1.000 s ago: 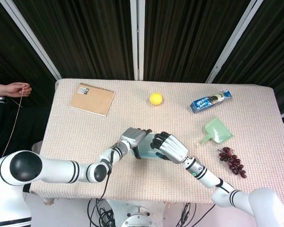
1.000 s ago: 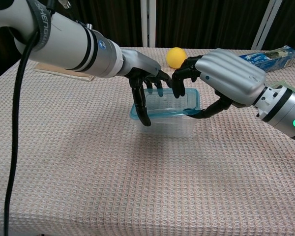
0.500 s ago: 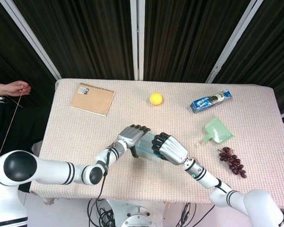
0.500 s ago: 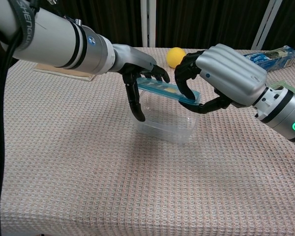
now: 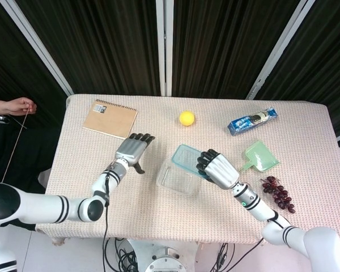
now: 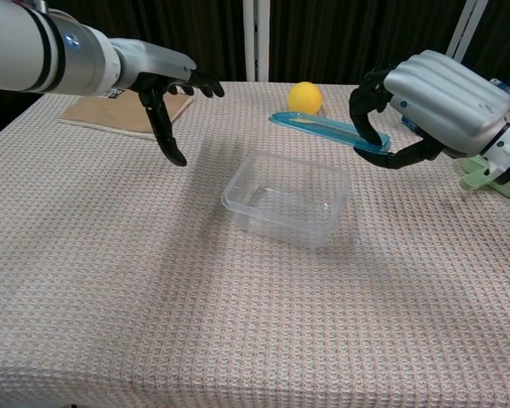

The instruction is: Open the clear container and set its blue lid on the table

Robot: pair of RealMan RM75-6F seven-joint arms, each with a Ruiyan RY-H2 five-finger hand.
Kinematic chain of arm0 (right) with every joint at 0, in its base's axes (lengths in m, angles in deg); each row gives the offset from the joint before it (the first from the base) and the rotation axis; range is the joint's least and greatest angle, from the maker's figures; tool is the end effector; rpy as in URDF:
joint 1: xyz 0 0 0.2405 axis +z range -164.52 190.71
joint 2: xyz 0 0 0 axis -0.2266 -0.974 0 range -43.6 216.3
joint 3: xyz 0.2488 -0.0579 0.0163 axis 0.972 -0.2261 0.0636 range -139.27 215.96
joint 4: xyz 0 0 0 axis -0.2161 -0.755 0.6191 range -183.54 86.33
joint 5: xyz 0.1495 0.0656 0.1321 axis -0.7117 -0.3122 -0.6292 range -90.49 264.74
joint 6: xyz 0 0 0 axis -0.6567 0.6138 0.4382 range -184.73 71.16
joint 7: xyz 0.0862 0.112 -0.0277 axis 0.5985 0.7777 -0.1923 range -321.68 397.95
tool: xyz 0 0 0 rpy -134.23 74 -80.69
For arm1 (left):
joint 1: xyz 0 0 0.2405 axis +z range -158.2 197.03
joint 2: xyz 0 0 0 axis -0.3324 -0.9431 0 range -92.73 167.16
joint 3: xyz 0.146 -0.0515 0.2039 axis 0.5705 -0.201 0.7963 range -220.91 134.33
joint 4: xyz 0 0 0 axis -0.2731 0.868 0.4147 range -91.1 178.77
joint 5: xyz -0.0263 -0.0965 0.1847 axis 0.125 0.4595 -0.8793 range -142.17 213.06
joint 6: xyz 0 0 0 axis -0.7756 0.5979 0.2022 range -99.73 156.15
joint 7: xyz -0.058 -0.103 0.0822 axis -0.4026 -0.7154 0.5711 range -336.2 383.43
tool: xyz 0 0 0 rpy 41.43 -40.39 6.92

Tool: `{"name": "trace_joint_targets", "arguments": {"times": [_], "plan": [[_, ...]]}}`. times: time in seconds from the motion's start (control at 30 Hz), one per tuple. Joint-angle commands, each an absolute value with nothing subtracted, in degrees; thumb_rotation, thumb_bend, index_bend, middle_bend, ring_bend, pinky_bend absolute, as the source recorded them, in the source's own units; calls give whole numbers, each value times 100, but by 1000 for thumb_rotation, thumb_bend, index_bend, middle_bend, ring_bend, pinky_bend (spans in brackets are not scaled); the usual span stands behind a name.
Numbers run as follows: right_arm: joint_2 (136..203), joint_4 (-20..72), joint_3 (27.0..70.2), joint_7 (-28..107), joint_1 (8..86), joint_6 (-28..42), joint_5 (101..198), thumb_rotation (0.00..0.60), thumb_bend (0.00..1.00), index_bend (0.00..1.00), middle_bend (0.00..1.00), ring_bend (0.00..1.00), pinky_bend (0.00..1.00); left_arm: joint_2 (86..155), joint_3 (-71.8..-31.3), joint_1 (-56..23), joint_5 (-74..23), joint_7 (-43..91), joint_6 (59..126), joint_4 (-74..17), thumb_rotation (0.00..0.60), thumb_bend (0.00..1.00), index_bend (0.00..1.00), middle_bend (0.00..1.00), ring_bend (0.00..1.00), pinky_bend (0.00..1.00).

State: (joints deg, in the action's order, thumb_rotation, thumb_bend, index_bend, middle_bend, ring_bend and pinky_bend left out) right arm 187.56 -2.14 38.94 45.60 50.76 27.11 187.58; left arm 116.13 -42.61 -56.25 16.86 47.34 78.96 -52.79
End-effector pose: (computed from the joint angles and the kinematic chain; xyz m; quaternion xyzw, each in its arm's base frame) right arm -0.1898 -0.3268 -0.0121 0.7529 -0.1458 0.5197 0.3764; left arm -0.0633 0.3761 -0.0027 -0.7645 -0.4515 -0.2519 0.3851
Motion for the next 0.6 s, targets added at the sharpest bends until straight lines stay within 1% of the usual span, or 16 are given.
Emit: {"name": "trace_joint_targets", "arguments": {"times": [0.03, 0.07, 0.1, 0.17, 0.2, 0.23, 0.27, 0.3, 0.43, 0.5, 0.6], "plan": [[18550, -105, 4033, 4318, 5039, 2179, 18365, 600, 704, 759, 548, 387, 431, 11384, -4198, -5219, 1328, 4488, 8175, -5406, 600, 0, 0, 0, 0, 46], [18488, -39, 4062, 4236, 5039, 1923, 18218, 600, 681, 689, 517, 353, 397, 11331, -4194, -5099, 1207, 4401, 8238, -5431, 600, 0, 0, 0, 0, 45], [18385, 115, 4099, 4106, 5045, 1533, 18001, 600, 622, 545, 446, 279, 334, 11262, -4186, -4938, 1040, 4296, 8347, -5459, 600, 0, 0, 0, 0, 45], [18172, 512, 4170, 3694, 5059, 819, 17575, 600, 438, 213, 253, 104, 176, 11172, -4158, -4695, 750, 4166, 8546, -5489, 600, 0, 0, 0, 0, 43], [18027, 841, 4251, 3386, 5073, 473, 17302, 600, 329, 88, 155, 41, 97, 11106, -4131, -4535, 578, 4092, 8671, -5514, 600, 0, 0, 0, 0, 42], [17921, 1089, 4303, 3185, 5074, 263, 17111, 600, 215, 6, 64, 2, 30, 11050, -4110, -4417, 463, 4043, 8760, -5531, 600, 0, 0, 0, 0, 42], [17818, 1327, 4345, 3021, 5069, 123, 16958, 600, 145, 0, 19, 0, 3, 10989, -4089, -4302, 352, 3995, 8845, -5548, 600, 0, 0, 0, 0, 41], [17690, 1605, 4378, 2843, 5050, -10, 16789, 600, 106, 0, 2, 0, 0, 10912, -4073, -4140, 197, 3908, 8966, -5562, 600, 0, 0, 0, 0, 42], [17191, 2540, 4392, 2583, 4946, -349, 16335, 600, 93, 0, 0, 0, 0, 10644, -3978, -3573, -341, 3545, 9286, -5604, 600, 0, 0, 0, 0, 41], [16815, 3064, 4358, 2628, 4871, -454, 16201, 600, 93, 0, 0, 0, 0, 10503, -3897, -3268, -614, 3372, 9428, -5623, 600, 0, 0, 3, 0, 41], [16250, 3666, 4268, 2603, 4709, -394, 16135, 600, 101, 0, 0, 0, 0, 10300, -3728, -2873, -946, 3292, 9612, -5630, 600, 0, 0, 10, 0, 41]]}}
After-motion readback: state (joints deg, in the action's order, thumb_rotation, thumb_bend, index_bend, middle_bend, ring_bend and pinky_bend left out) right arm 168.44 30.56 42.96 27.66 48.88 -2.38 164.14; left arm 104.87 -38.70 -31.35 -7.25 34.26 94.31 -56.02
